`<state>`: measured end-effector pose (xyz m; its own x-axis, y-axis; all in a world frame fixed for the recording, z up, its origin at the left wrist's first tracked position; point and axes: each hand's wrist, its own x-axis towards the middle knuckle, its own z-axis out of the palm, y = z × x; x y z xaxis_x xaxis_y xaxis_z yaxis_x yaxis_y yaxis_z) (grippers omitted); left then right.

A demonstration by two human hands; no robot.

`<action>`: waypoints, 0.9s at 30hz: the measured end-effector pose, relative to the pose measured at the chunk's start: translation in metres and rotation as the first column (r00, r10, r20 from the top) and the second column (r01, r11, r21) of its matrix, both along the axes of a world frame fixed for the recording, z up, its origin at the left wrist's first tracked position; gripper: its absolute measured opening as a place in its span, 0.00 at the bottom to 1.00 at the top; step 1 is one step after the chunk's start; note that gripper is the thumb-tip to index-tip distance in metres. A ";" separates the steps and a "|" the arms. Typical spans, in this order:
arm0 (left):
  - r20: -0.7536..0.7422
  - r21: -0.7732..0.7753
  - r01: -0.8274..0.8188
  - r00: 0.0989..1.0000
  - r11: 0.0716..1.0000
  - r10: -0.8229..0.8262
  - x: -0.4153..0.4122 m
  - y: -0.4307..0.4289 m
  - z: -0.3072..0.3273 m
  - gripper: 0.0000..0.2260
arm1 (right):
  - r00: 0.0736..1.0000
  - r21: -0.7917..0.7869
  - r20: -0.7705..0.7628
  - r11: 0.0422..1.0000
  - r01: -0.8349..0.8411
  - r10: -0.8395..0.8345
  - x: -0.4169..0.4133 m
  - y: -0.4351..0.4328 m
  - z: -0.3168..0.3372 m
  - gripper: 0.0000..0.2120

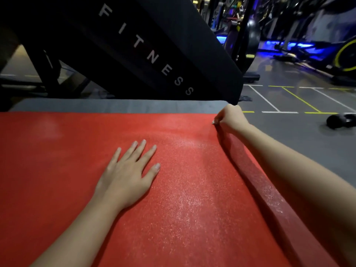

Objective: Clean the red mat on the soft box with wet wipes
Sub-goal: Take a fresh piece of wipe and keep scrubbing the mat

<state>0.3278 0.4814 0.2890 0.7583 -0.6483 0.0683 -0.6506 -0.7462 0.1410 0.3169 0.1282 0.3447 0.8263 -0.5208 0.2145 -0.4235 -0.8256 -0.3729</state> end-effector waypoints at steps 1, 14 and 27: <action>-0.003 -0.002 0.000 1.000 1.000 0.000 -0.001 0.001 0.001 0.36 | 0.999 0.035 0.037 0.999 0.018 -0.019 0.008 0.000 -0.001 0.05; -0.004 -0.016 0.004 1.000 1.000 -0.005 0.000 0.001 0.000 0.35 | 0.999 0.021 0.024 0.999 -0.030 0.029 0.022 0.010 -0.012 0.13; -0.017 -0.015 0.008 1.000 1.000 -0.009 0.003 0.003 0.002 0.35 | 0.982 0.151 0.163 0.986 0.073 -0.098 0.040 0.027 -0.022 0.10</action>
<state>0.3304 0.4847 0.2906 0.7540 -0.6537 0.0648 -0.6542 -0.7384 0.1633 0.3566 0.1552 0.3228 0.7354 -0.6235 0.2654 -0.4105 -0.7216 -0.5575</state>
